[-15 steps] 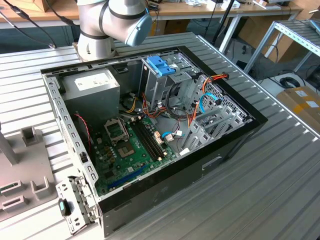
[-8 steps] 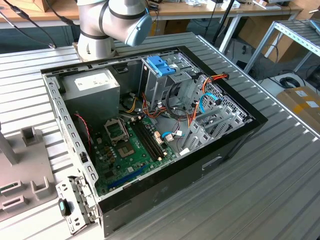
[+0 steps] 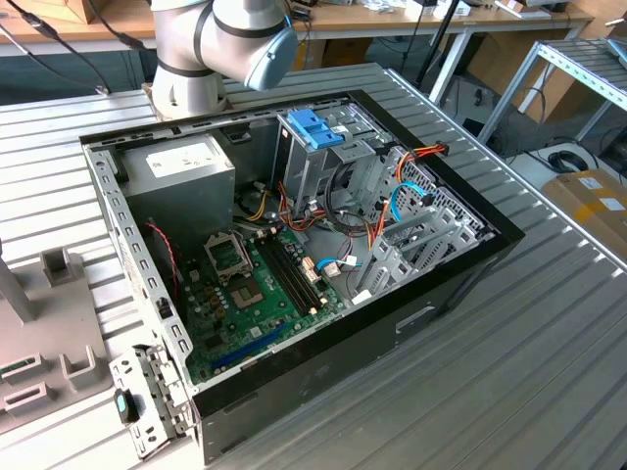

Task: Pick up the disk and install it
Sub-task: 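Pick up the disk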

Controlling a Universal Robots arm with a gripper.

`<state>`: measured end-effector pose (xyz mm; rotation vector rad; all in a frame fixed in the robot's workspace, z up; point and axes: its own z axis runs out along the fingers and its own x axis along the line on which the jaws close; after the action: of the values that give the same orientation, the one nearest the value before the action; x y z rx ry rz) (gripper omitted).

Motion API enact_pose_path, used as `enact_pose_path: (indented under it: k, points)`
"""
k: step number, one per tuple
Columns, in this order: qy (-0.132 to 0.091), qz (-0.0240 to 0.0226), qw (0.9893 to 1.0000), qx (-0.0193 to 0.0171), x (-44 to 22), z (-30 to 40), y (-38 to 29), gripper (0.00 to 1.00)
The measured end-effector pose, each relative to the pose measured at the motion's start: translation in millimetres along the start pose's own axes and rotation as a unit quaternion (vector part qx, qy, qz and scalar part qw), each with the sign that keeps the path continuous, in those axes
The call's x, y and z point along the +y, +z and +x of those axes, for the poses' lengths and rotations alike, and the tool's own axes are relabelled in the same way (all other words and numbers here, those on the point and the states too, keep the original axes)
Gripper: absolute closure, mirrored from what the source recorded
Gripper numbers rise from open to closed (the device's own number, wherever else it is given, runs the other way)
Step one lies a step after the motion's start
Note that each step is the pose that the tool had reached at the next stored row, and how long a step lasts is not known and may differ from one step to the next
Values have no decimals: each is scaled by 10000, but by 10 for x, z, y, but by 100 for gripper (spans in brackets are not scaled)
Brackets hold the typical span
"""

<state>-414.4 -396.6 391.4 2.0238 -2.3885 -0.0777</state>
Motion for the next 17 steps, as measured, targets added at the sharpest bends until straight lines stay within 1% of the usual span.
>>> enact_pose_path:
  k: [3, 5, 8, 11, 14, 15, 17]
  points:
    - [0, 0, 10000, 0, 6, -39, 14, 46]
    - [0, 0, 10000, 0, 13, -83, 28, 46]
    - [0, 1, 10000, 0, 20, -125, 41, 46]
    - [0, 0, 10000, 0, 32, -200, 58, 46]
    - [0, 0, 10000, 0, 39, -252, 73, 46]
    - [0, 1, 10000, 0, 44, -283, 85, 46]
    - [0, 1, 10000, -1, 49, -307, 103, 46]
